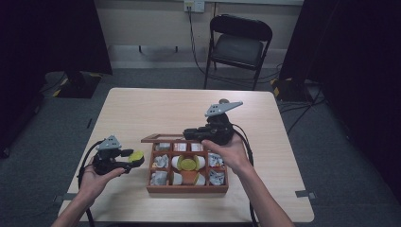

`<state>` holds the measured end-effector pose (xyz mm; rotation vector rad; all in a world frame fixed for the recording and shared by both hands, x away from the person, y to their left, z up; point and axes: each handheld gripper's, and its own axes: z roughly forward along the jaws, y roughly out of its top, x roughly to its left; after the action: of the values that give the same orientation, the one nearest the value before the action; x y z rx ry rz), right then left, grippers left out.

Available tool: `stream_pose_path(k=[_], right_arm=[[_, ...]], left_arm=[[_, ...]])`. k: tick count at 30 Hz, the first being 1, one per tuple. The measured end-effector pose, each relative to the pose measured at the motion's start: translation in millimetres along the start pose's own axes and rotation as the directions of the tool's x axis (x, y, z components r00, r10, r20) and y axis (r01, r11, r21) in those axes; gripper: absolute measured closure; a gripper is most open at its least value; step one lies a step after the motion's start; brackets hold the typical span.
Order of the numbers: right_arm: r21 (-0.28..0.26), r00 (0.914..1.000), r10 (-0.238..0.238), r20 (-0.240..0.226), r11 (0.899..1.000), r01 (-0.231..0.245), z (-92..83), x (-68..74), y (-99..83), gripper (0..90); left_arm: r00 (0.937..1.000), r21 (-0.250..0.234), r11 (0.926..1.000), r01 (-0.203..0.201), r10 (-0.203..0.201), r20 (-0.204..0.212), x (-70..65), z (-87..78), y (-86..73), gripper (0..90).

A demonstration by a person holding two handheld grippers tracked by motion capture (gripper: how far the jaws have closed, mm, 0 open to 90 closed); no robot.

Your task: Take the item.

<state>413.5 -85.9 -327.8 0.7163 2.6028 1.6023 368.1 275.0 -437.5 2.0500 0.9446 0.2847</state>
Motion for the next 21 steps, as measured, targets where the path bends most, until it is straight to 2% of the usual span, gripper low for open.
stream_pose_path(k=[3, 4, 10, 15, 16, 21], right_arm=[[0.000, 1.0000, 0.000, 0.000, 1.000, 0.000, 0.0, -0.1, 0.0, 83.6], [0.000, 1.0000, 0.000, 0.000, 1.000, 0.000, 0.0, 0.0, 0.0, 83.6], [0.000, 1.0000, -0.001, 0.001, 1.000, 0.001, 0.0, 0.1, 0.0, 83.6], [0.000, 1.0000, -0.001, 0.001, 1.000, 0.001, 0.0, 0.1, 0.0, 83.6], [0.000, 1.0000, -0.001, 0.001, 1.000, 0.001, 0.0, 0.0, 0.1, 83.6], [0.000, 1.0000, -0.002, 0.001, 1.000, 0.002, -0.1, -0.1, 0.2, 83.6]], left_arm=[[0.9999, 0.007, 1.0000, 0.003, -0.003, -0.013, 5.6, -0.2, 0.5, 39.9], [0.9997, 0.017, 0.9998, 0.014, -0.014, -0.022, 10.9, 1.5, 0.5, 40.0], [0.9984, 0.046, 0.9987, 0.024, -0.021, -0.052, 23.9, 11.7, 3.2, 40.0], [0.9980, 0.051, 0.9984, 0.024, -0.021, -0.060, 27.6, 19.3, 5.6, 40.0], [0.9981, 0.071, 0.9973, 0.022, -0.018, -0.058, 28.7, 23.7, 5.2, 39.9], [0.9973, 0.087, 0.9957, 0.029, -0.023, -0.070, 33.4, 33.5, 4.2, 39.9]])
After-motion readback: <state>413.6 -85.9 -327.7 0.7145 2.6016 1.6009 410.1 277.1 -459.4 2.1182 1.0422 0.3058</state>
